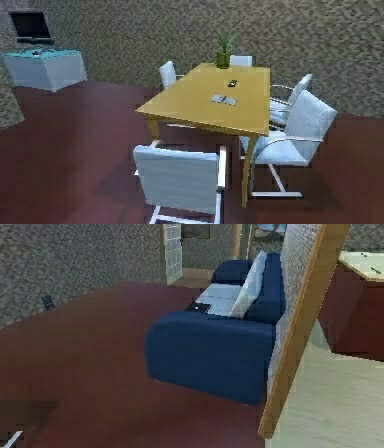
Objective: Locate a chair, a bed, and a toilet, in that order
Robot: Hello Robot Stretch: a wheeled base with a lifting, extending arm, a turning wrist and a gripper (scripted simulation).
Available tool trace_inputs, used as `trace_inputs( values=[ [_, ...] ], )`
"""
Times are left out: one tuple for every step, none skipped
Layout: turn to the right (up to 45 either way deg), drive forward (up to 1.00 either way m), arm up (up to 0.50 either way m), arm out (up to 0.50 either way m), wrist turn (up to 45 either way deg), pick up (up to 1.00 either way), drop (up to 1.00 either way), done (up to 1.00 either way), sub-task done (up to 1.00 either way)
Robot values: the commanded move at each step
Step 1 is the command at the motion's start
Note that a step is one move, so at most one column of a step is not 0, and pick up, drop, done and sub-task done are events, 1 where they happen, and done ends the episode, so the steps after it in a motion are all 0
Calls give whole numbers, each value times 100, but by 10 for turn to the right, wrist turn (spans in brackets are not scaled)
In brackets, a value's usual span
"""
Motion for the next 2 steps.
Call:
trace_inputs(
  values=[
    [450, 0, 0, 0, 0, 0, 0, 0, 0],
    [150, 0, 0, 0, 0, 0, 0, 0, 0]
  ],
)
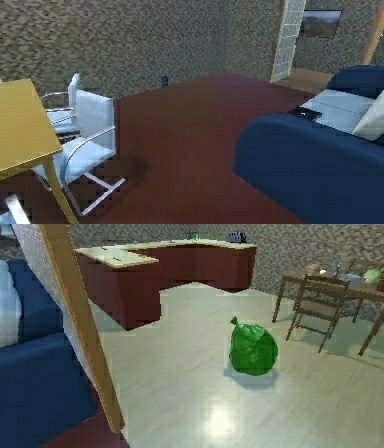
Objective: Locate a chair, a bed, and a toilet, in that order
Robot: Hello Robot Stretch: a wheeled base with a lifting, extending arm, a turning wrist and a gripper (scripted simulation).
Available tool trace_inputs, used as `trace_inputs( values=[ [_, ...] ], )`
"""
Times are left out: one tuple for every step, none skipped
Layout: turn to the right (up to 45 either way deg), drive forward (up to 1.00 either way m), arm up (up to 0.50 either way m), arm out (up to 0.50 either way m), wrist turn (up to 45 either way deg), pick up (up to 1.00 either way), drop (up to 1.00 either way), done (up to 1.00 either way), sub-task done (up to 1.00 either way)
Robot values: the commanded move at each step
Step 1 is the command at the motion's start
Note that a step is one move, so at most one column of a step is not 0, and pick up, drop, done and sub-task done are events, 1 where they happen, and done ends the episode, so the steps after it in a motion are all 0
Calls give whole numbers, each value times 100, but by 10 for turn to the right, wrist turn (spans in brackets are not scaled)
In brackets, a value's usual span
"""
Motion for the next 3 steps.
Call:
trace_inputs(
  values=[
    [0, 100, 0, 0, 0, 0, 0, 0, 0],
    [0, 35, 0, 0, 0, 0, 0, 0, 0],
    [-390, 0, 0, 0, 0, 0, 0, 0, 0]
  ],
)
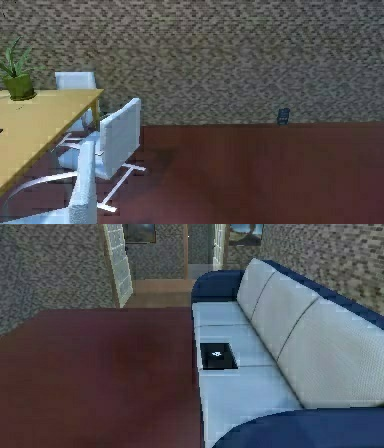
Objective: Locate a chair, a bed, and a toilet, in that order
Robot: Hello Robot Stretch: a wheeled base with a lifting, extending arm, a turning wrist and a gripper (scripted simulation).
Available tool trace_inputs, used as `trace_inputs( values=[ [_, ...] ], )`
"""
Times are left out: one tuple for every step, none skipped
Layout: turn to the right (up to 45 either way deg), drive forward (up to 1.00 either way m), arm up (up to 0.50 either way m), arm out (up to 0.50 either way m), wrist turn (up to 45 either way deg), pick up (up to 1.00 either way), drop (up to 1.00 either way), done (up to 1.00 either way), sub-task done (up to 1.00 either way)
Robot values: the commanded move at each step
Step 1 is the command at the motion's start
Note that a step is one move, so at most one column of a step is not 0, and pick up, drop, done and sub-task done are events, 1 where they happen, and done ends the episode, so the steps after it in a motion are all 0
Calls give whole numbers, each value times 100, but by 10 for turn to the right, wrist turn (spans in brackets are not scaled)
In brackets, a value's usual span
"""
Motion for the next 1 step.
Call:
trace_inputs(
  values=[
    [0, 30, 0, 0, 0, 0, 0, 0, 0]
  ],
)
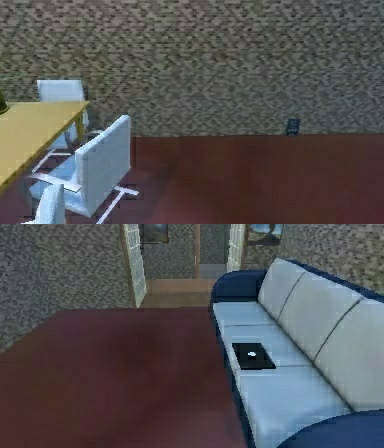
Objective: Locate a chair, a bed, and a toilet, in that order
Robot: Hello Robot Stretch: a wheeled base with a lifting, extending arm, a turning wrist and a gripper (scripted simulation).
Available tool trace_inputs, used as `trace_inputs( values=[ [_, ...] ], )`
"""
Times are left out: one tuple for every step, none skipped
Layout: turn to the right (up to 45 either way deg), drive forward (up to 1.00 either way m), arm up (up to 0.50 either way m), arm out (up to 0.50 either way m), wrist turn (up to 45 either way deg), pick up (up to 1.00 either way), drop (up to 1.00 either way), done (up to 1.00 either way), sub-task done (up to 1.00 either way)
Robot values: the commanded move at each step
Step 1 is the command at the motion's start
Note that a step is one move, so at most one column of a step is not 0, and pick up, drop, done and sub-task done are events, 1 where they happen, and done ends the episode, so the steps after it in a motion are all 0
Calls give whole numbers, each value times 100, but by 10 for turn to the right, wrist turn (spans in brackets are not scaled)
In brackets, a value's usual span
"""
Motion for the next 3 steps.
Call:
trace_inputs(
  values=[
    [450, 0, 0, 0, 0, 0, 0, 0, 0],
    [390, 0, 0, 0, 0, 0, 0, 0, 0],
    [0, 100, 0, 0, 0, 0, 0, 0, 0]
  ],
)
